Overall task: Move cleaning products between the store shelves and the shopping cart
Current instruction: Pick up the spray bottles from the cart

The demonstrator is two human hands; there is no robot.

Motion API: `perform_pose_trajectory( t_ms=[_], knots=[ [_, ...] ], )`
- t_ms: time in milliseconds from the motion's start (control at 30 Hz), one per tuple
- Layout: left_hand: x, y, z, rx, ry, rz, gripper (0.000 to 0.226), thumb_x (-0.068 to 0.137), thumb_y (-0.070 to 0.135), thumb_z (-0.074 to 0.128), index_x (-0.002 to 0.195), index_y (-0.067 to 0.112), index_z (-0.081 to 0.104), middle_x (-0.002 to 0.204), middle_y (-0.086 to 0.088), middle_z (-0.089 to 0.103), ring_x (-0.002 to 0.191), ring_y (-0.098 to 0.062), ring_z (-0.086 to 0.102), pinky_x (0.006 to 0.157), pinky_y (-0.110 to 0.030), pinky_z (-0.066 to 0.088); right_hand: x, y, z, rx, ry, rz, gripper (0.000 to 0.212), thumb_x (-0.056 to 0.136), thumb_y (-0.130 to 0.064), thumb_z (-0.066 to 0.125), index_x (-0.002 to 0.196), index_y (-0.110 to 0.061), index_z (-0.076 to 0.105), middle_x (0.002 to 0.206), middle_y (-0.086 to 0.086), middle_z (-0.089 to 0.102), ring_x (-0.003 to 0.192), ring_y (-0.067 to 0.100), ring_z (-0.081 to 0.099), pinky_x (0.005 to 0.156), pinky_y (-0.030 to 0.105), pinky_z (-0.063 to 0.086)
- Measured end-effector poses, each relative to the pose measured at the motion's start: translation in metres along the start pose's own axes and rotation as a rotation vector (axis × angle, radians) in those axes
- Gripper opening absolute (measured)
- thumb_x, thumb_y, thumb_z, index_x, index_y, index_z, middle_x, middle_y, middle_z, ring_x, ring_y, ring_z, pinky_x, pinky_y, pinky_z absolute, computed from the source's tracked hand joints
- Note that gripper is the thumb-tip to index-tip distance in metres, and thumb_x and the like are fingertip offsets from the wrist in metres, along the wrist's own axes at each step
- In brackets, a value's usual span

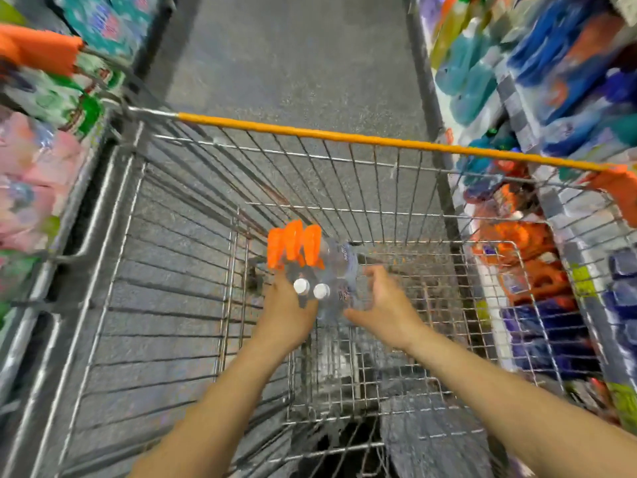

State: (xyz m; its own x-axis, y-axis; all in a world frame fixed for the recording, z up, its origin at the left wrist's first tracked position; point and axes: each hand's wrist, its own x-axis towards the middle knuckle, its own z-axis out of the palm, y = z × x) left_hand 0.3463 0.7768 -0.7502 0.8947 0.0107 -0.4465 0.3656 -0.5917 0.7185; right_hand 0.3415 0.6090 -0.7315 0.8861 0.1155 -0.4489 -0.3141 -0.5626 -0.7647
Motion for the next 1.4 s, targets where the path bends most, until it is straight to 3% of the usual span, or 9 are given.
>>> perform_pose_trajectory(
  t_ms=[133, 267, 567, 733, 900, 1000, 1133, 1300, 1400],
  knots=[
    [0.026, -0.046, 0.036, -0.061, -0.152, -0.089, 0.058, 0.086, 0.020, 0.059, 0.135, 0.008, 0.032, 0.129, -0.010, 0.047, 0.114, -0.023, 0.052, 0.093, -0.038, 0.049, 0.041, 0.060, 0.044, -0.252, -0.069, 0.121, 0.058, 0.085, -0.030, 0.070, 0.127, -0.011, 0.035, 0.126, 0.008, 0.050, 0.111, 0.029, 0.055, 0.085, 0.043, 0.048],
    [0.049, -0.095, 0.067, -0.026, -0.183, -0.180, 0.072, 0.081, 0.054, 0.054, 0.134, 0.011, 0.031, 0.129, -0.014, 0.049, 0.115, -0.033, 0.052, 0.093, -0.052, 0.048, 0.063, 0.084, 0.067, -0.442, -0.041, 0.138, 0.059, 0.090, -0.032, 0.065, 0.133, -0.008, 0.034, 0.132, 0.012, 0.044, 0.112, 0.031, 0.054, 0.081, 0.038, 0.048],
    [0.037, -0.083, 0.057, 0.032, -0.241, -0.190, 0.058, 0.089, 0.015, 0.051, 0.141, 0.007, 0.026, 0.139, -0.012, 0.041, 0.124, -0.034, 0.046, 0.101, -0.047, 0.041, 0.095, 0.082, 0.096, -0.479, -0.002, 0.079, 0.070, 0.091, -0.029, 0.065, 0.144, -0.009, 0.023, 0.142, 0.013, 0.038, 0.129, 0.033, 0.040, 0.094, 0.043, 0.045],
    [0.037, -0.082, 0.051, 0.022, -0.224, -0.234, 0.054, 0.091, 0.007, 0.050, 0.139, 0.008, 0.027, 0.132, -0.017, 0.045, 0.116, -0.041, 0.051, 0.095, -0.047, 0.045, 0.102, 0.072, 0.097, -0.541, 0.066, 0.131, 0.058, 0.088, -0.021, 0.067, 0.133, -0.009, 0.033, 0.121, 0.014, 0.055, 0.109, 0.035, 0.058, 0.069, 0.034, 0.037],
    [0.033, -0.077, 0.047, 0.032, -0.230, -0.231, 0.054, 0.094, 0.010, 0.049, 0.142, 0.013, 0.023, 0.134, -0.019, 0.044, 0.114, -0.044, 0.053, 0.093, -0.048, 0.046, 0.098, 0.087, 0.080, -0.130, 0.296, 0.289, 0.044, 0.087, -0.012, 0.068, 0.121, -0.011, 0.041, 0.104, 0.016, 0.061, 0.088, 0.036, 0.061, 0.066, 0.040, 0.049],
    [0.031, -0.076, 0.046, 0.034, -0.224, -0.227, 0.052, 0.095, 0.010, 0.048, 0.141, 0.014, 0.024, 0.132, -0.016, 0.045, 0.111, -0.042, 0.054, 0.088, -0.046, 0.047, 0.101, 0.094, 0.065, -0.047, 0.342, 0.325, 0.034, 0.090, -0.010, 0.064, 0.120, -0.010, 0.049, 0.102, 0.015, 0.063, 0.081, 0.025, 0.052, 0.065, 0.031, 0.040],
    [0.025, -0.069, 0.044, 0.070, -0.220, -0.138, 0.036, 0.095, 0.006, 0.047, 0.130, 0.009, 0.036, 0.118, -0.014, 0.053, 0.081, -0.023, 0.051, 0.062, -0.030, 0.040, 0.088, 0.102, 0.044, -0.014, 0.295, 0.303, 0.039, 0.090, -0.013, 0.064, 0.127, -0.016, 0.055, 0.108, 0.015, 0.066, 0.087, 0.028, 0.060, 0.072, 0.033, 0.048],
    [0.018, -0.037, 0.033, 0.070, -0.200, -0.030, 0.043, 0.095, 0.012, 0.056, 0.134, 0.009, 0.040, 0.119, -0.002, 0.046, 0.099, -0.024, 0.053, 0.073, -0.017, 0.034, 0.047, 0.090, 0.011, -0.113, 0.207, 0.300, 0.051, 0.083, -0.018, 0.072, 0.131, -0.028, 0.059, 0.114, 0.011, 0.069, 0.106, 0.034, 0.063, 0.087, 0.041, 0.051],
    [0.007, -0.010, 0.024, 0.024, -0.209, 0.065, 0.053, 0.086, 0.031, 0.068, 0.130, 0.018, 0.043, 0.120, 0.006, 0.047, 0.108, -0.015, 0.052, 0.092, -0.025, 0.043, 0.008, 0.067, -0.016, -0.039, 0.131, 0.266, 0.046, 0.075, -0.012, 0.079, 0.107, -0.043, 0.068, 0.101, 0.002, 0.072, 0.101, 0.029, 0.065, 0.086, 0.042, 0.052]
  ],
)
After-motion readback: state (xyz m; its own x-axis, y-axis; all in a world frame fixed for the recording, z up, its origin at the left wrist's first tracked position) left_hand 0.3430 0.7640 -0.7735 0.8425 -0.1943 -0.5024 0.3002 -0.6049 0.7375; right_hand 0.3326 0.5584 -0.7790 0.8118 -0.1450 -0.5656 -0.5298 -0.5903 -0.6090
